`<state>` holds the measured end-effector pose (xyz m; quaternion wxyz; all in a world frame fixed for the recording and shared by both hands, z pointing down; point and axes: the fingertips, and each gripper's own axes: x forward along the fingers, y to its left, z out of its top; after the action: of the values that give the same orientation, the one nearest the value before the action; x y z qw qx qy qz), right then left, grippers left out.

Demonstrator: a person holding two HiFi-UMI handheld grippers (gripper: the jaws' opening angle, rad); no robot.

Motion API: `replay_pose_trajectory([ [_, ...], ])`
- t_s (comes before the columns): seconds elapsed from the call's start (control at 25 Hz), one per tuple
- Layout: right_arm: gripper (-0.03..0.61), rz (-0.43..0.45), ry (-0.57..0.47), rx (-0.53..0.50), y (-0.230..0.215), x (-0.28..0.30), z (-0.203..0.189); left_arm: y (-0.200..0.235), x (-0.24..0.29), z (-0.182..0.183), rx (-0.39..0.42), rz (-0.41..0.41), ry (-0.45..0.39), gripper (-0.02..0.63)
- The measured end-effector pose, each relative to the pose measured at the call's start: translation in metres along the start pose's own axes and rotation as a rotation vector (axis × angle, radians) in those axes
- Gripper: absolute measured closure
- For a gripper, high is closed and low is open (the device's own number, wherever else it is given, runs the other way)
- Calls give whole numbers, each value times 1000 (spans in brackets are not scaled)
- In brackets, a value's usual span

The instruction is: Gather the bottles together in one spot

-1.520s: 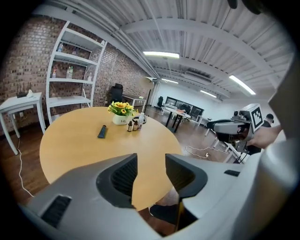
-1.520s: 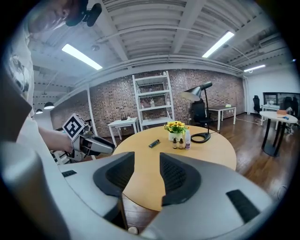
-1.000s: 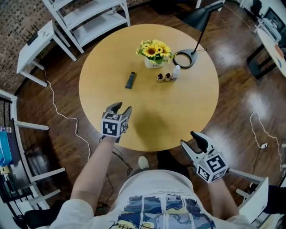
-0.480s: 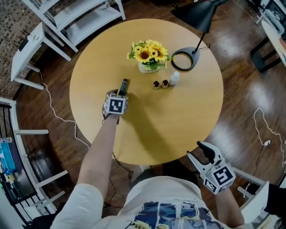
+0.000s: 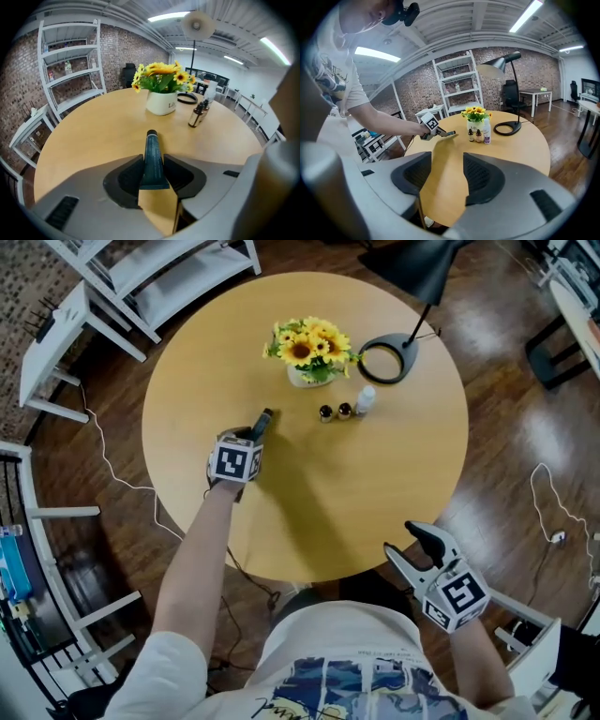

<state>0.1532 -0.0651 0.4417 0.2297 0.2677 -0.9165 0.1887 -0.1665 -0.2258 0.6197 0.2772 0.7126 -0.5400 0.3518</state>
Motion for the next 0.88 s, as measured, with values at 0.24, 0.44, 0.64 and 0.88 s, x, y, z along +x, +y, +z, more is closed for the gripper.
replay_pose_trajectory([
  [0.24, 341, 21, 43, -256, 24, 34, 25, -71, -75, -8, 94, -215, 0, 470],
  [0.44, 341, 23, 29, -790, 66, 81, 50, -144, -150, -20, 138, -448, 13, 471],
  [0.64, 339, 81, 98, -1329, 116, 113, 19, -204, -207, -32, 176, -655, 31, 471],
  [0.88, 474, 81, 111, -1423, 136, 109, -6, -235, -242, -40, 110, -825, 12, 466],
])
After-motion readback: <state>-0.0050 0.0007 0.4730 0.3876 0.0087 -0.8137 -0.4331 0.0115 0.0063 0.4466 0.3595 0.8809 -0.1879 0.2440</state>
